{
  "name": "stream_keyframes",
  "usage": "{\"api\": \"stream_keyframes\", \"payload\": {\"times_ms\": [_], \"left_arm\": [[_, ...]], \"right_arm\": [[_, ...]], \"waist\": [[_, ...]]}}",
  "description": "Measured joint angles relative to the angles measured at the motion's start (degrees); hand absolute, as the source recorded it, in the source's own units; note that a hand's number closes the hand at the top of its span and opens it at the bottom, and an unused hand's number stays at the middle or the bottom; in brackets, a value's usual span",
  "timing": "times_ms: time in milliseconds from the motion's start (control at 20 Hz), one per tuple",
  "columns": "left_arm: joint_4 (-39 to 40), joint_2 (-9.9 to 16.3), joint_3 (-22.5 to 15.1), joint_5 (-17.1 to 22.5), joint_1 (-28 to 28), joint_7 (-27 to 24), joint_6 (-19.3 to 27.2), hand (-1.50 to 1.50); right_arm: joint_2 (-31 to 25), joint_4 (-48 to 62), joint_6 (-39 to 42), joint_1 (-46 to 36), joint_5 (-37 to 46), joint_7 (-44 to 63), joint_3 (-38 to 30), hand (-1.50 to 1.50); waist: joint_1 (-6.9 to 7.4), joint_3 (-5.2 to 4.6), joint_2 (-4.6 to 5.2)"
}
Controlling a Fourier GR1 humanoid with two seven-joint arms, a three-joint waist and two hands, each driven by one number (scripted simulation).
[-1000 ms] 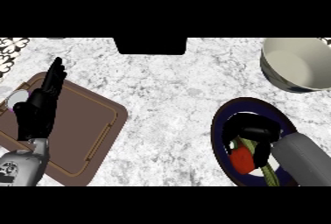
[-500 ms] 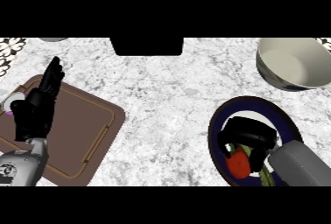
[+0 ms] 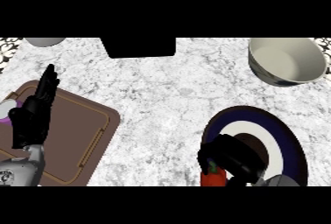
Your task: Pick the bell pepper from the plate and place it in the bowl
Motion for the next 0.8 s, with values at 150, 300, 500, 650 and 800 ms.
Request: {"api": "stream_keyframes", "payload": {"times_ms": [150, 300, 500, 650, 800], "left_arm": [[-0.6, 0.0, 0.1, 0.2, -0.2, 0.5, -0.1, 0.0], [-0.5, 0.1, 0.5, 0.3, -0.5, 0.5, -0.4, 0.0], [-0.2, -0.1, 0.5, 0.2, -1.4, 0.4, -0.9, 0.0], [-1.2, -0.8, -0.2, 0.0, -0.9, 0.1, -1.4, 0.0], [0.3, -1.5, -0.1, -0.8, -1.9, -0.7, -1.3, 0.0]], "right_arm": [[2.7, -10.0, -1.1, 3.8, -2.8, 6.6, -2.1, 1.5], [4.0, -20.3, -1.9, 7.0, -5.2, 13.2, -5.1, 1.5], [3.8, -30.4, -2.5, 9.1, -6.5, 21.5, -11.4, 1.5], [4.2, -33.0, -2.9, 8.5, -7.3, 25.7, -16.4, 1.5], [3.8, -32.6, -2.4, 6.7, -10.7, 26.9, -23.4, 1.5]], "waist": [[0.01, 0.22, 0.2], [0.24, 0.32, 0.42], [1.16, 0.42, 0.8], [2.1, 0.46, 1.02], [2.56, 0.5, 1.2]]}}
